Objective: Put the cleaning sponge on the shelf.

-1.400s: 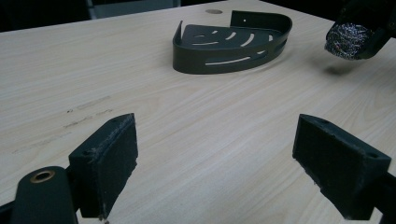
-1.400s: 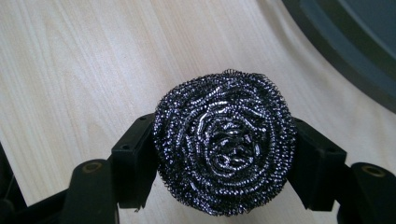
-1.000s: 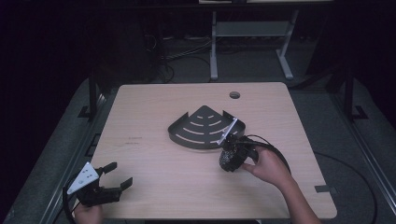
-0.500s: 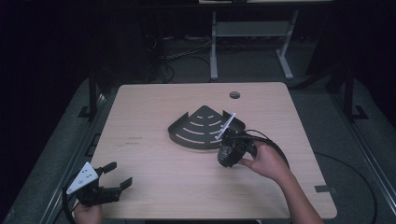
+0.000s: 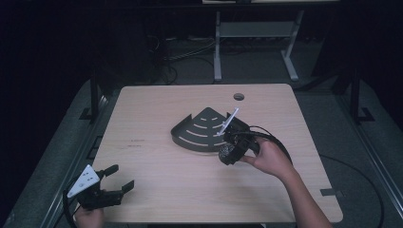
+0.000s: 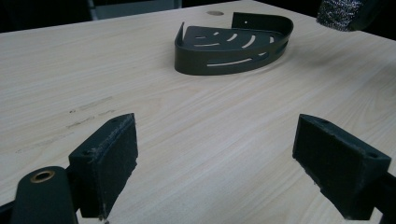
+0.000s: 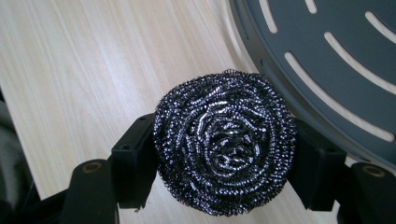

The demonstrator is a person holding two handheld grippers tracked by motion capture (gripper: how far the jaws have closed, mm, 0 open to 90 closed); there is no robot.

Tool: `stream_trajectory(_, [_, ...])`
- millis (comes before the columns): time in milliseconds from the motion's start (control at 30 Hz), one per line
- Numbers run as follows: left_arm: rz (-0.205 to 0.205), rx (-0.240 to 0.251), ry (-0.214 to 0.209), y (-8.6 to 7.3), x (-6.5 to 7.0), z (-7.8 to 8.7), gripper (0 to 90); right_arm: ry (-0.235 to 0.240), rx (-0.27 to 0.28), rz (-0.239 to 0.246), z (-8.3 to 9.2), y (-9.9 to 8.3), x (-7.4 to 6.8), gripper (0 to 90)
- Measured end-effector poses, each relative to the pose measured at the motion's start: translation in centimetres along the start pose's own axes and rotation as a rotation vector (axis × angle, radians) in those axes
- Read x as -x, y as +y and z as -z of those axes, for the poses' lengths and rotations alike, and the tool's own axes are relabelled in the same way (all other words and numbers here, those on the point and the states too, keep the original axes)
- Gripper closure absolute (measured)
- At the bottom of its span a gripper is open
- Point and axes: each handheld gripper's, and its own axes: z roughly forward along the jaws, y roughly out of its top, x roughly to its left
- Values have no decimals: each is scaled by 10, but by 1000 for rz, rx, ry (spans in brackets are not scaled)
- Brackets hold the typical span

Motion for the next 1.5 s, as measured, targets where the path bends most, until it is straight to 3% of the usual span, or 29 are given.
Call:
stream_trajectory(867, [6, 2, 0, 0, -1, 0, 133, 11, -27, 6, -6, 39, 22, 321])
stream_trajectory(1500, [11, 5, 3, -1, -2, 1, 133, 13, -55, -32, -21, 56, 46, 321])
